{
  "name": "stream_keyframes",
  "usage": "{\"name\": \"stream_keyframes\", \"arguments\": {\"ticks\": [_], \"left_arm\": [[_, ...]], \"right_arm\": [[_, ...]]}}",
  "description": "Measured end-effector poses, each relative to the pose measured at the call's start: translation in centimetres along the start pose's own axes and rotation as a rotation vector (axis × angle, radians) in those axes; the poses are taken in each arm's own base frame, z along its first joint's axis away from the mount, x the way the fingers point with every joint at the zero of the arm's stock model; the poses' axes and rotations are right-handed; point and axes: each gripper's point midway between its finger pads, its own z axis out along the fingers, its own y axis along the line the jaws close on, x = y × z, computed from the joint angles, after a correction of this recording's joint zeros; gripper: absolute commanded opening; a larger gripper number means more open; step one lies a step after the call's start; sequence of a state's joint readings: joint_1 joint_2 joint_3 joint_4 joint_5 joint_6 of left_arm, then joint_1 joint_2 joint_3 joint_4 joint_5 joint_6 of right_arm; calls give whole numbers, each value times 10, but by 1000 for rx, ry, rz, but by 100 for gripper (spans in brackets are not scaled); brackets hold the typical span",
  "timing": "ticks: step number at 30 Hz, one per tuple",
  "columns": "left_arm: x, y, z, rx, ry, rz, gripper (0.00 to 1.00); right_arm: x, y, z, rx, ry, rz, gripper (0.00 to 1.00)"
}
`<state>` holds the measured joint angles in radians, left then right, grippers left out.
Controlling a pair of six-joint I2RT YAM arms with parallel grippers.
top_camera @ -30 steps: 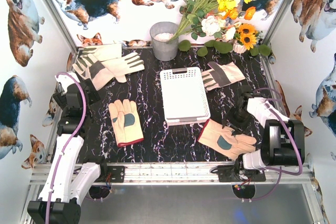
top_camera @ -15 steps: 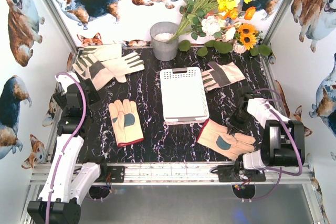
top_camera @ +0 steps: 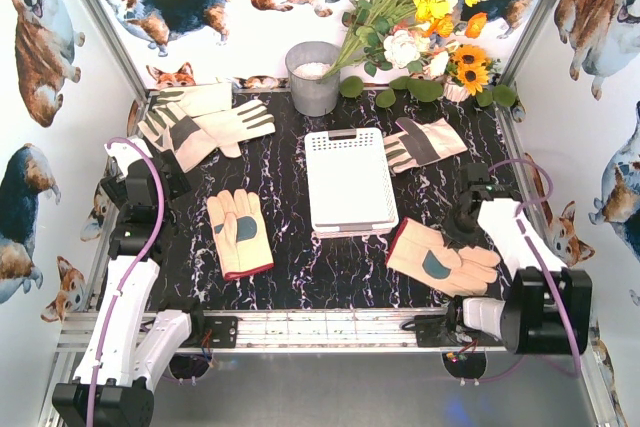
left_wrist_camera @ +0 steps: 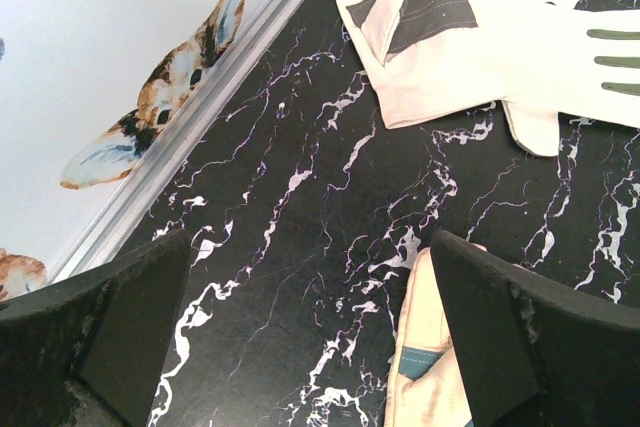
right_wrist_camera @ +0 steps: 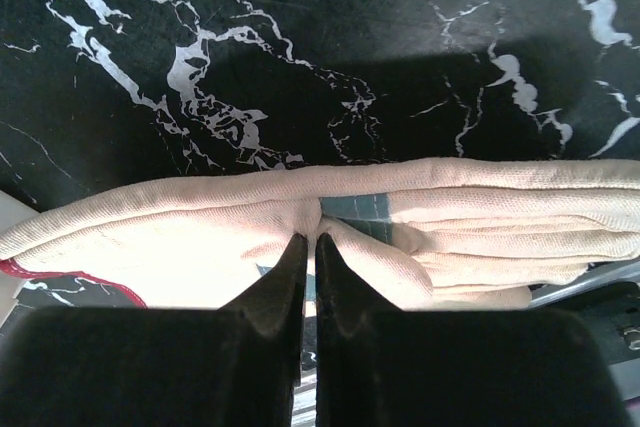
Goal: Put the gloves into the storage basket
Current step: Pick up the glove from the center of the board.
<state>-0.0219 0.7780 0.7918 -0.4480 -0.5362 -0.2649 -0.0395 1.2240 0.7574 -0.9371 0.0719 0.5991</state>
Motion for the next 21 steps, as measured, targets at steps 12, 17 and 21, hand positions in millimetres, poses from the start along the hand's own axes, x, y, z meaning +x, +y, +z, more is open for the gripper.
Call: {"name": "stream_keyframes", "arguments": {"ticks": [12, 17, 21], "left_arm": [[1, -1, 1, 5, 5, 2, 100], [3, -6, 1, 27, 13, 4, 100], [3, -10, 1, 48, 14, 1, 100]], "right_arm": [[-26, -14, -43, 2, -234, 38, 0], [-38, -10, -67, -54, -329, 51, 0], [-47, -5, -85, -98, -385, 46, 0]]}}
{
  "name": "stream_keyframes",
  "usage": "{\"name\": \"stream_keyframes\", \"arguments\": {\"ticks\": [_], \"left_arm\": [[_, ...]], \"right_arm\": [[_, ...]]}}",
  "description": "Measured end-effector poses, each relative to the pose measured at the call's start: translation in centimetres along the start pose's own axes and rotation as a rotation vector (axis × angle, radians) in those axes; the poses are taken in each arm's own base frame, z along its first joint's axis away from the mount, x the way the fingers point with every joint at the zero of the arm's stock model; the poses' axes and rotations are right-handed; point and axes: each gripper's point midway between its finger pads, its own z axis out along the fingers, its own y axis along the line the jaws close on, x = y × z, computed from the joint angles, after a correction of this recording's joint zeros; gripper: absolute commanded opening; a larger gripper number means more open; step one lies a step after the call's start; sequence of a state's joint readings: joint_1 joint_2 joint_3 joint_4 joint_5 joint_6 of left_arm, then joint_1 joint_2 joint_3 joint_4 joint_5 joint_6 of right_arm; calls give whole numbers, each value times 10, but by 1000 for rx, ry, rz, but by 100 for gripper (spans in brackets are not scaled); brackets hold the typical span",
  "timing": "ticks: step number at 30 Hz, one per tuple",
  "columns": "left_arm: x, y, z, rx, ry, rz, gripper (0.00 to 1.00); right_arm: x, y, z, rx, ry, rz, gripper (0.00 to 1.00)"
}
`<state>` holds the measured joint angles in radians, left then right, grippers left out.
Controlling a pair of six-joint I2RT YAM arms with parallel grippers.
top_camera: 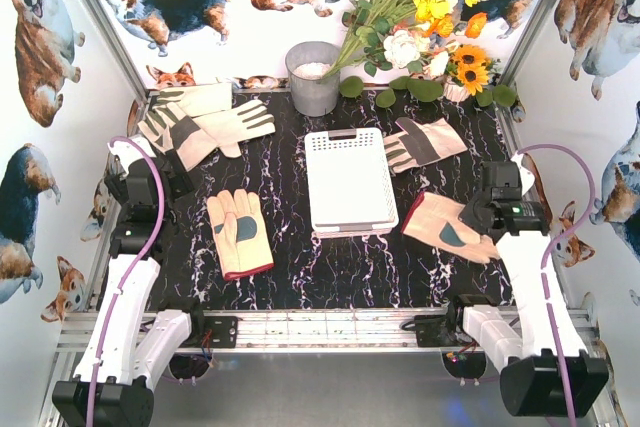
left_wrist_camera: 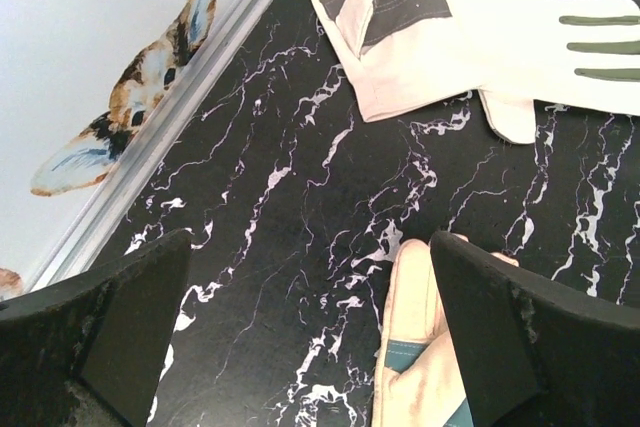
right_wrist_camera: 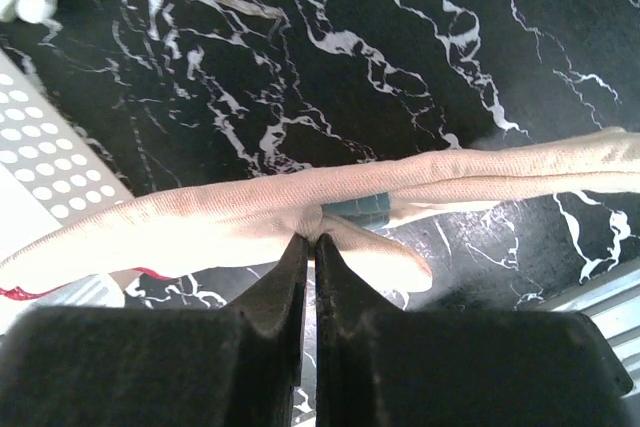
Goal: Put the gloves into the storage basket
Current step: Pick up the glove from the center of the board.
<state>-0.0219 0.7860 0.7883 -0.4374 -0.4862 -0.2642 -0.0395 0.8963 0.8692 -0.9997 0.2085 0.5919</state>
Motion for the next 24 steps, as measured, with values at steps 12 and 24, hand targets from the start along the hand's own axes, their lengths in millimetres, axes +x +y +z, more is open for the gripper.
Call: {"name": "stream_keyframes", "arguments": {"ticks": [12, 24], "left_arm": [[2, -7, 0, 37, 8, 6, 100], [8, -25, 1, 138, 30, 20, 100]], "right_arm": [[-13, 34, -40, -260, -77, -70, 0], [-27, 72, -77, -470, -84, -120, 0]]}}
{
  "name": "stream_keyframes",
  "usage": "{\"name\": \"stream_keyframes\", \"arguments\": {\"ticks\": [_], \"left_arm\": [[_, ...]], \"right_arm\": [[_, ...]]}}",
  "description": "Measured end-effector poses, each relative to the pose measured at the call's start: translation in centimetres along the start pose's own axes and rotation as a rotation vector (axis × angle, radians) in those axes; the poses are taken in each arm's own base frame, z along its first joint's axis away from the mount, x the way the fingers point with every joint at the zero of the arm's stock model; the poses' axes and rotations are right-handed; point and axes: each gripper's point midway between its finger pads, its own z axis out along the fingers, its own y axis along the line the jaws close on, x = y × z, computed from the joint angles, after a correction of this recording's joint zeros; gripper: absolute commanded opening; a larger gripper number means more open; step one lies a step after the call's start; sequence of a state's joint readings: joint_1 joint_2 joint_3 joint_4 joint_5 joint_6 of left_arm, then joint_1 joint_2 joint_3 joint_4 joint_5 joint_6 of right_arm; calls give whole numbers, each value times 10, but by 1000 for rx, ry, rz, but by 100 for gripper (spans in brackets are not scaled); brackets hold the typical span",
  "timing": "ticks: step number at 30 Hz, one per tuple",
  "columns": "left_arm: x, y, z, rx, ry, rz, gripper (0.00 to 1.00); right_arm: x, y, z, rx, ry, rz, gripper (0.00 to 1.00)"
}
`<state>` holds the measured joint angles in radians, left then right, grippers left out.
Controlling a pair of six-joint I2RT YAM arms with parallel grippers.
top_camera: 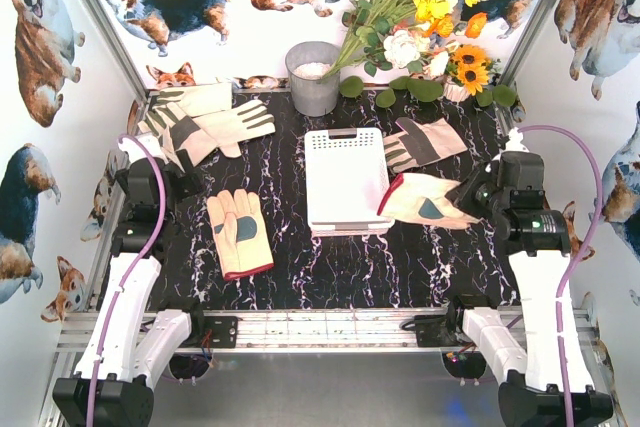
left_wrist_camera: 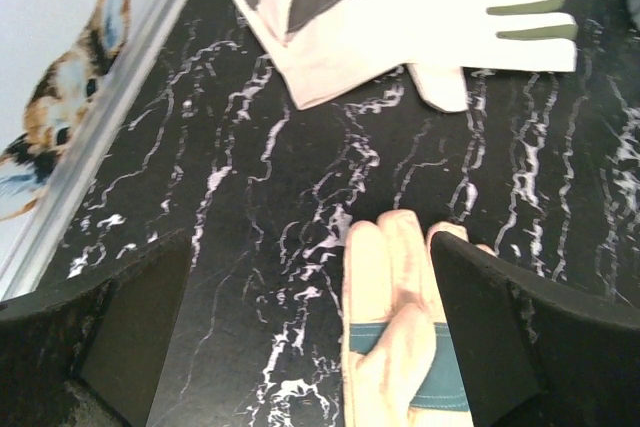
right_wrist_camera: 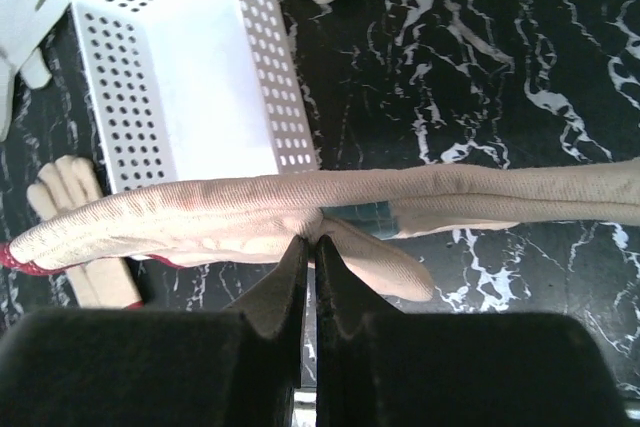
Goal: Put the gloves into the storage basket
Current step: Pick up the glove from the center of the board, then pair the glove with the glove.
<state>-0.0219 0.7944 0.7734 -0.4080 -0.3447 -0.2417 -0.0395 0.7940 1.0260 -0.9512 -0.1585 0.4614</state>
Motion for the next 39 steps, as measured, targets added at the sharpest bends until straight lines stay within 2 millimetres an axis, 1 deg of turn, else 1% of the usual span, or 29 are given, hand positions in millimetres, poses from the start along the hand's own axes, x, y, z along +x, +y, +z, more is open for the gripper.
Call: {"name": "stream_keyframes", "arguments": {"ticks": [5, 8, 12, 14, 17, 22, 25, 29, 34, 39], "left_arm": [[-2, -23, -1, 128, -1, 9, 99], [-1, -38, -1, 212, 5, 13, 99], [16, -57, -3, 328, 48, 26, 100], [21, -65, -8, 384, 68, 31, 99], [22, -76, -20, 463, 111, 46, 98], [-4, -99, -49, 610, 119, 54, 97], [-8, -110, -66, 699, 134, 37, 96], [-8, -122, -86, 794, 180, 11, 95], [-19, -138, -111, 923, 203, -26, 95], [-16, -148, -126, 1003, 251, -56, 95]], "right_arm": [[1, 20, -1, -82, 34, -21, 0], [8, 38, -2, -149, 72, -71, 0], [20, 68, -1, -254, 141, -151, 0], [24, 82, -1, -296, 165, -196, 0], [26, 103, -5, -364, 185, -270, 0], [34, 137, -9, -487, 199, -373, 0], [45, 153, -6, -539, 220, -428, 0], [59, 168, -2, -584, 255, -489, 0], [68, 185, 1, -627, 272, -542, 0], [79, 205, 5, -666, 292, -599, 0]]}}
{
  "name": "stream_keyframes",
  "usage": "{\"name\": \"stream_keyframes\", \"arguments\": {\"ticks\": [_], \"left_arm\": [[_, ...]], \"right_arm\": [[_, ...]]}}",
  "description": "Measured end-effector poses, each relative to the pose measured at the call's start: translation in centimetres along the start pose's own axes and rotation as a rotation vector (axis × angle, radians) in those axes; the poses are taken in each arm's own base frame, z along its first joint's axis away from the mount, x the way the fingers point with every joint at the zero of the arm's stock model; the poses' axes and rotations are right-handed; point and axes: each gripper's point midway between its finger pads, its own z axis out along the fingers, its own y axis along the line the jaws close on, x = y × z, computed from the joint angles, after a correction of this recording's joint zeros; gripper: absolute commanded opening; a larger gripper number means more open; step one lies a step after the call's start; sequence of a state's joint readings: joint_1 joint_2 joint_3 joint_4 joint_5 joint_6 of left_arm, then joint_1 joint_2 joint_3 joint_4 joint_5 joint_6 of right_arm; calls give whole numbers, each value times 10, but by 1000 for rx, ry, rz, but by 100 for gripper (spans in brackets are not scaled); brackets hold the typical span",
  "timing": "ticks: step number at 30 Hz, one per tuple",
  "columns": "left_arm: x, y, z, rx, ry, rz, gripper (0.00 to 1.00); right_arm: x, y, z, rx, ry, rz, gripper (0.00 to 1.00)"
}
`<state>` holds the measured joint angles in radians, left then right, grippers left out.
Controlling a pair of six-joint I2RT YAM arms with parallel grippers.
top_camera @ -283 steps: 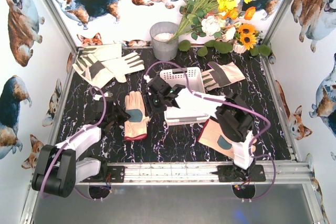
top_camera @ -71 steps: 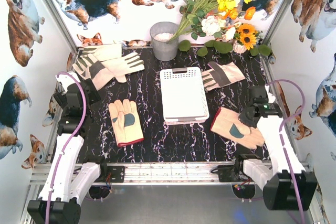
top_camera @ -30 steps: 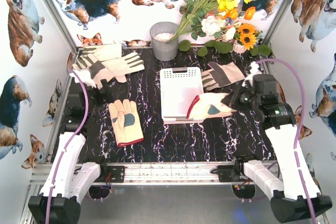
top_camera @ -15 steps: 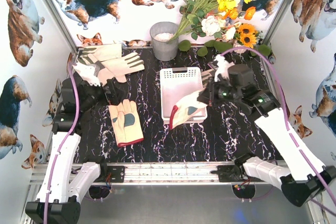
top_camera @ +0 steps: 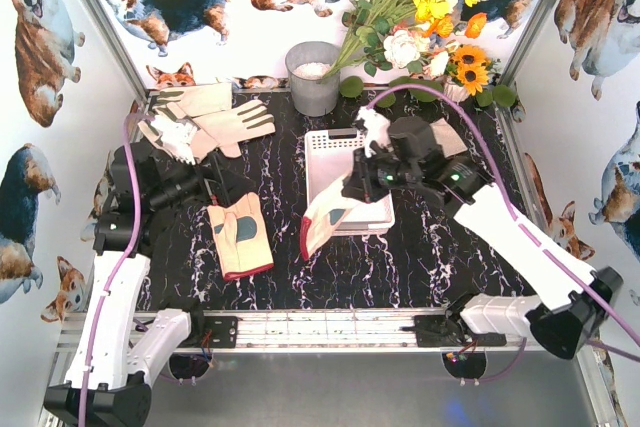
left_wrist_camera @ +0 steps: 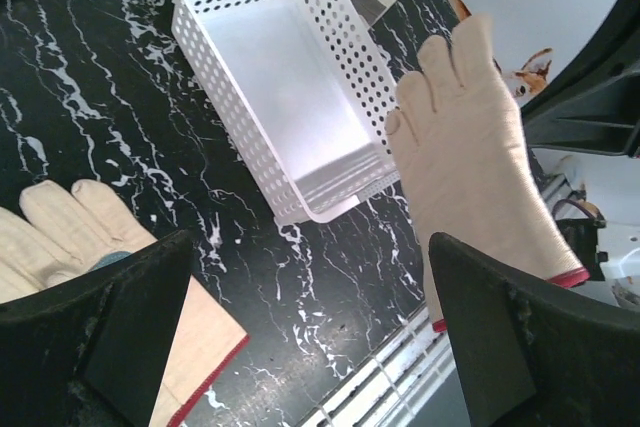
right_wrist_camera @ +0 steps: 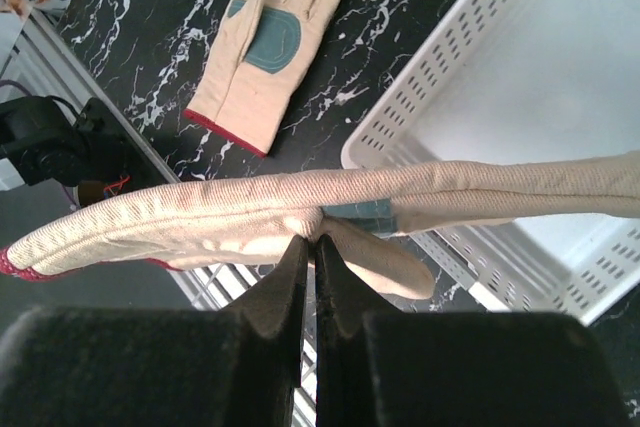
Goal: Put the gloves into the storage basket
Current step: Pair the glove with the glove.
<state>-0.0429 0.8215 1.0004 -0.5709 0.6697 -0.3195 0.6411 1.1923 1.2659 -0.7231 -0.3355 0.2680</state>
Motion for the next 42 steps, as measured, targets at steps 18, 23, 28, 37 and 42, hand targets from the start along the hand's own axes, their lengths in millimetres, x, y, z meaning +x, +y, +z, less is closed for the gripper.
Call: {"name": "stream_keyframes", "arguments": {"ticks": [18, 23, 28, 37, 42], "left_arm": [[43, -54, 45, 127, 250, 42, 94], [61, -55, 63, 114, 323, 44, 94], [73, -62, 75, 120, 358, 52, 92], [83, -69, 93, 128, 379, 56, 47], [81, -69, 96, 120, 363, 59, 15]], "right_arm": [[3, 25, 44, -54, 77, -85, 0], [2, 25, 44, -55, 71, -88, 0], [1, 25, 45, -57, 68, -88, 0], [-4, 27, 46, -62, 48, -94, 0], [-6, 24, 46, -47, 39, -92, 0]]}}
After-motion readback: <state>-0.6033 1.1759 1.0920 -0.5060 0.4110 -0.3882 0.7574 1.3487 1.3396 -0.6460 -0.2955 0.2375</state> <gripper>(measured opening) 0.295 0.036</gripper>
